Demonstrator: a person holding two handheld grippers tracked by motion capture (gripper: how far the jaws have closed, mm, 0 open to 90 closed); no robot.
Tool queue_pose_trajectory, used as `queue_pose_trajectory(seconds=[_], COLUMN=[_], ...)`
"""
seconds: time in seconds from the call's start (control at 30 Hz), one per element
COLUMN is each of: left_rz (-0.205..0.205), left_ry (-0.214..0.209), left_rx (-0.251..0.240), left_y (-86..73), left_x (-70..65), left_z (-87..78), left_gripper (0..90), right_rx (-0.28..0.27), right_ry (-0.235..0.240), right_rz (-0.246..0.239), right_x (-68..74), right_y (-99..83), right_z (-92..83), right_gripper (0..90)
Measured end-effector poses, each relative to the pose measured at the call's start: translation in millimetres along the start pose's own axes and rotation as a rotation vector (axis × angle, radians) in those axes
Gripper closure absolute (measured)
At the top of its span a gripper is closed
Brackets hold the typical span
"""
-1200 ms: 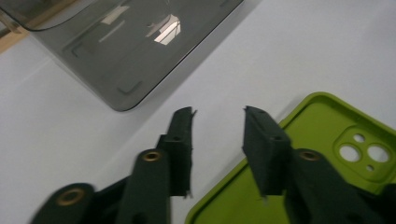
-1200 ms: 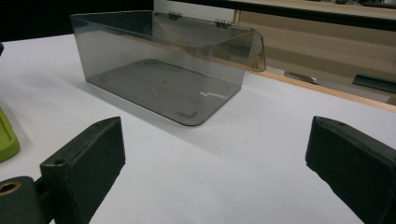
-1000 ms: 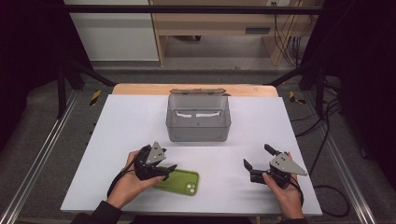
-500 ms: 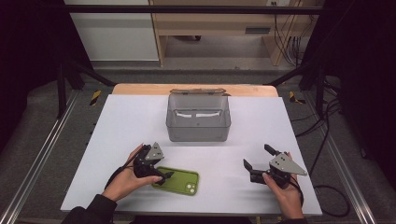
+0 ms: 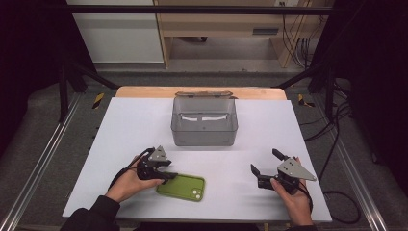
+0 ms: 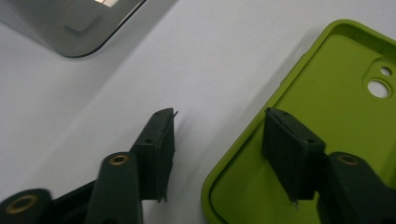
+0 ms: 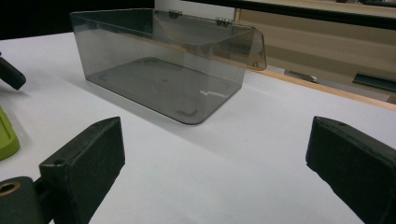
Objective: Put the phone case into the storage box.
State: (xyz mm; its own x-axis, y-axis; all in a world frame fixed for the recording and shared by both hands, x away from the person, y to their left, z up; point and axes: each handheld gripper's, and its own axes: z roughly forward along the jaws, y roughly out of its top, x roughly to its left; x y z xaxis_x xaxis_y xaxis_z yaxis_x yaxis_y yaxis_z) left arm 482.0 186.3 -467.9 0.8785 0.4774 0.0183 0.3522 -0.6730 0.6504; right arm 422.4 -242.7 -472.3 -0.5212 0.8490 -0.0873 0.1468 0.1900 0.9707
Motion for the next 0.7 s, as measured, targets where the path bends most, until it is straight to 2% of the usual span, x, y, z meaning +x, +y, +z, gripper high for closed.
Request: queue_pose_trajectory(seconds=[0.1, 0.2, 0.23, 0.33, 0.43, 0.5, 0.57, 0.7], left_rz=[-0.013, -0.023, -0.023, -0.034, -0.021, -0.014, -0.008, 0.0], left_ry=[-0.057, -0.094, -0.094, -0.128, -0.146, -0.152, -0.139, -0.101], left_rx=[0.003, 0.026, 0.026, 0.043, 0.064, 0.078, 0.072, 0.048], left_y=[0.6, 2.2, 2.2, 5.7, 8.1, 8.8, 7.7, 3.6], left_x=[2.7, 2.8, 2.8, 4.7, 6.6, 6.5, 5.3, -1.2], left_z=[1.1, 0.6, 0.6, 1.6, 1.2, 0.1, -0.9, -3.8], left_gripper=[55.2, 65.2, 68.3, 71.3, 76.3, 83.6, 87.6, 88.2], right_rx=[-0.001, -0.001, -0.001, 0.001, -0.002, -0.001, -0.001, -0.003], right_ry=[-0.001, -0.002, -0.002, 0.0, -0.001, -0.001, -0.001, -0.001], right_rz=[0.001, 0.001, 0.001, -0.001, 0.001, 0.001, 0.0, 0.001], right_x=[-0.2, -0.5, -0.5, 0.1, 0.0, -0.1, -0.1, 0.0], right_y=[0.1, -0.1, -0.1, -0.1, 0.1, 0.1, 0.1, 0.2], right_z=[-0.3, 0.3, 0.3, 0.2, -0.4, -0.5, -0.5, -0.3], right_gripper=[4.5, 4.5, 4.5, 4.6, 4.6, 4.5, 4.5, 4.6])
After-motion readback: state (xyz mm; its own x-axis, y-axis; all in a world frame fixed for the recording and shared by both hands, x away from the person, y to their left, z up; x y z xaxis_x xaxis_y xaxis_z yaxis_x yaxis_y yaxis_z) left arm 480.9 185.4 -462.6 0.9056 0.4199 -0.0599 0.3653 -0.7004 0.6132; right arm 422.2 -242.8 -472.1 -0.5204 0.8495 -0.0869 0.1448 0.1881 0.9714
